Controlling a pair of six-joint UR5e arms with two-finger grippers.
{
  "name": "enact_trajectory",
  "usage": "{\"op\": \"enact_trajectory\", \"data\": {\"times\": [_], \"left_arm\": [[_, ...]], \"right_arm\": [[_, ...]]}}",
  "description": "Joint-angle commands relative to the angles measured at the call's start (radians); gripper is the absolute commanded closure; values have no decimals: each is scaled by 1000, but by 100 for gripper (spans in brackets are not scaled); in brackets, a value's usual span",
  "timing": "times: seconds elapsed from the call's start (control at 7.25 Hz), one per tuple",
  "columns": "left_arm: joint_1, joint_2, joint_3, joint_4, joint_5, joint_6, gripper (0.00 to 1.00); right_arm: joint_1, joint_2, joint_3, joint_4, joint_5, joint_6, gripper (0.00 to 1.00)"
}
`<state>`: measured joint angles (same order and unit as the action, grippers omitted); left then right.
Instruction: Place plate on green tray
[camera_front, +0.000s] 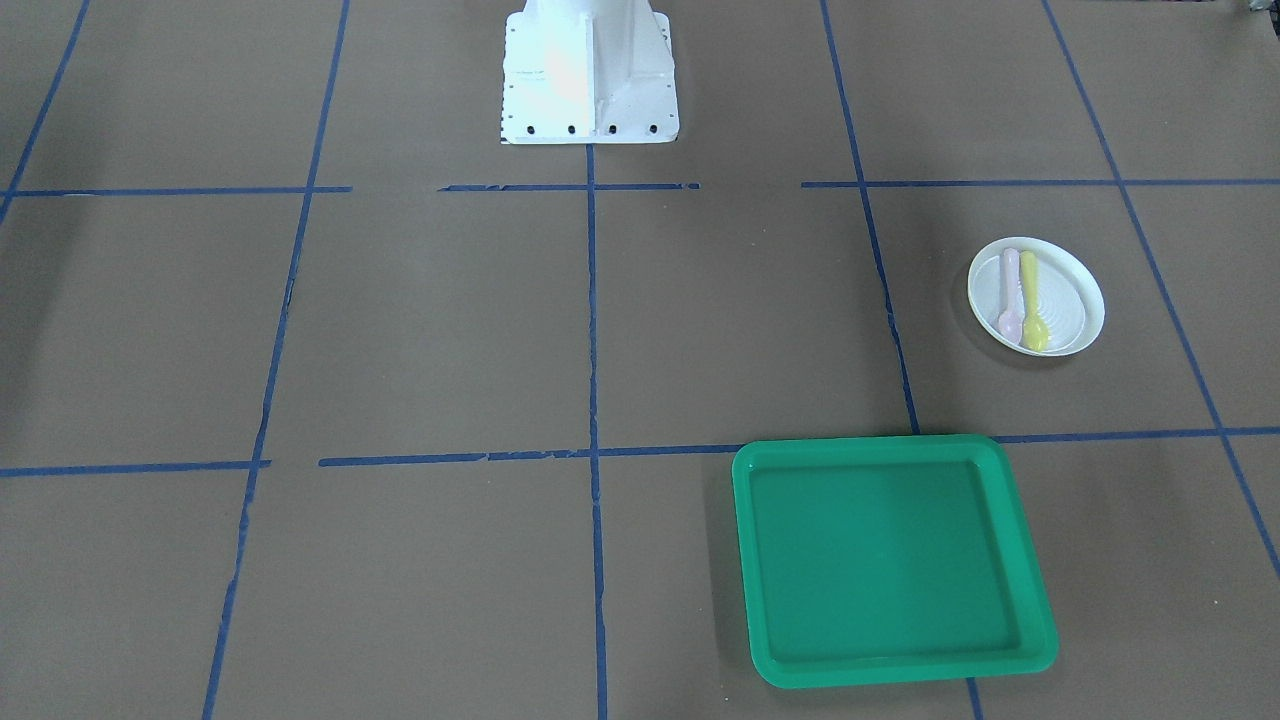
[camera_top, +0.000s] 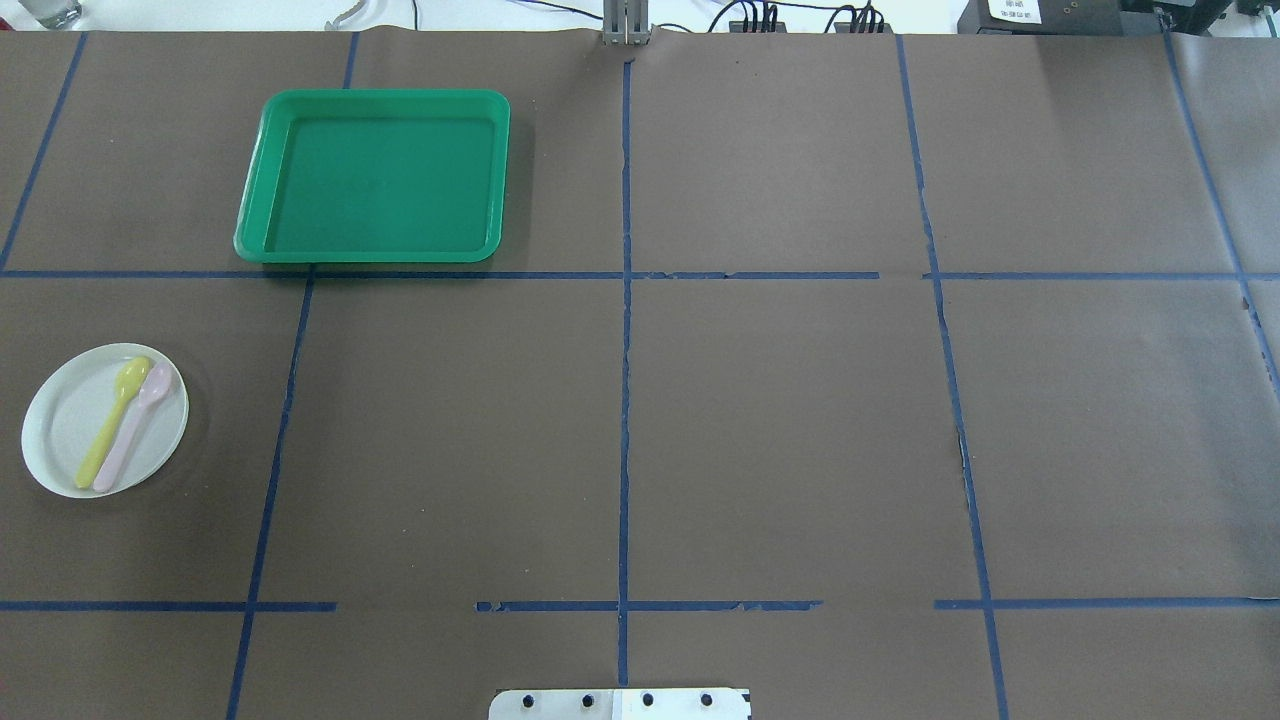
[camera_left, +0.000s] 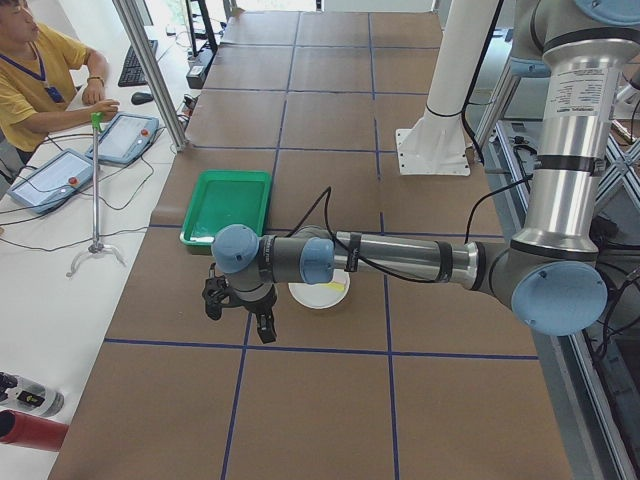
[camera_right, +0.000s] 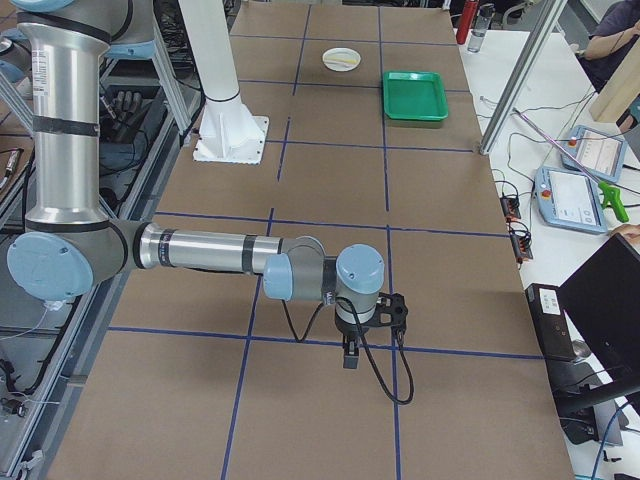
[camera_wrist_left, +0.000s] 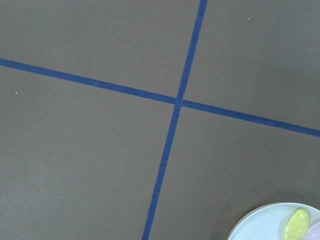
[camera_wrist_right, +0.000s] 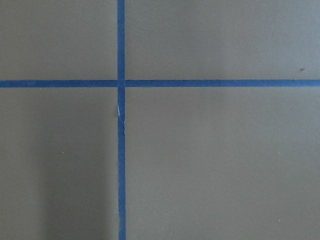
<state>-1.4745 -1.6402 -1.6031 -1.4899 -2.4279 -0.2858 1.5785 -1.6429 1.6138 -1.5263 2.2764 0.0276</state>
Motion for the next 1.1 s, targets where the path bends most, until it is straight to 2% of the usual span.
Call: {"op": "enact_trajectory", "data": {"times": [0.0, 0.41, 0.69, 0.97], "left_arm": [[142, 2, -11, -77, -19, -94, 0], [256, 65, 12, -287, -11, -243, 0], [327, 69, 64, -373, -11, -300, 0], [373, 88, 71, -391, -10, -311, 0]], "right_arm": [[0, 0, 0, 0, 0, 0, 0], [0, 0, 0, 0, 0, 0, 0], [0, 0, 0, 0, 0, 0, 0], [0, 0, 0, 0, 0, 0, 0]]}}
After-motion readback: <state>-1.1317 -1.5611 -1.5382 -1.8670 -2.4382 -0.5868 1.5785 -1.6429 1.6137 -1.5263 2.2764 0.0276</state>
